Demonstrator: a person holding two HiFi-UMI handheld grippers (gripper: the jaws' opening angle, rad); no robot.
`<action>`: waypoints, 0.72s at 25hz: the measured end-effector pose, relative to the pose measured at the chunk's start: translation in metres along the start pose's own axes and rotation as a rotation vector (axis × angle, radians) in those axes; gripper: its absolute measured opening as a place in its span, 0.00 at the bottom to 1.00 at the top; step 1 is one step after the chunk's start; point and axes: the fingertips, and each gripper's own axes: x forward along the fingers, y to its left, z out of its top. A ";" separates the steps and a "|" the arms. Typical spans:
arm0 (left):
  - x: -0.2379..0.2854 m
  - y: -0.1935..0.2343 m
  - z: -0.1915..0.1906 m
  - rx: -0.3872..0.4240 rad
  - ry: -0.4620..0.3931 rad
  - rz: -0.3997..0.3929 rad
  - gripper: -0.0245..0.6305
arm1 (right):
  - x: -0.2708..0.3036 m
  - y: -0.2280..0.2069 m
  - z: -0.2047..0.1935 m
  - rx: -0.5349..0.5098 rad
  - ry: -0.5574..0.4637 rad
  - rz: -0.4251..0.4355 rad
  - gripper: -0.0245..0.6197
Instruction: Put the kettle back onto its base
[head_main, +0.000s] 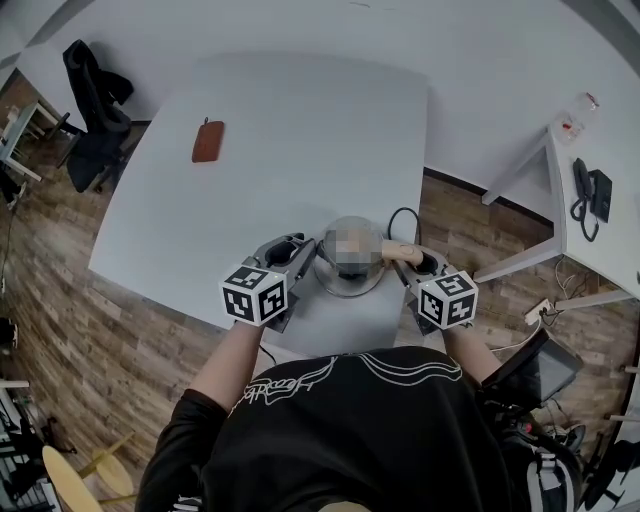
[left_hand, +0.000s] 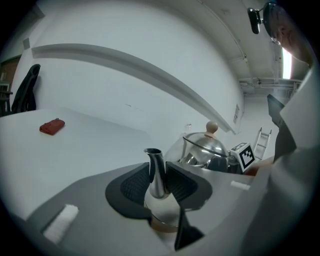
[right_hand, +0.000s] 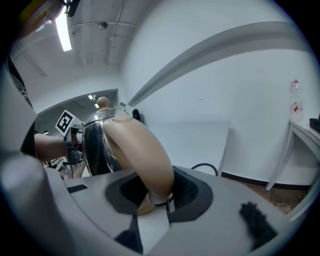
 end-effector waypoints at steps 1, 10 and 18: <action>0.000 0.000 0.000 -0.017 0.000 -0.011 0.20 | 0.000 0.000 0.000 0.003 0.004 -0.007 0.22; -0.002 0.001 -0.003 -0.076 0.003 -0.007 0.22 | -0.005 -0.001 -0.004 0.034 0.028 -0.033 0.27; -0.021 0.005 -0.003 -0.094 -0.035 0.025 0.24 | -0.030 0.007 -0.010 0.030 0.008 -0.060 0.29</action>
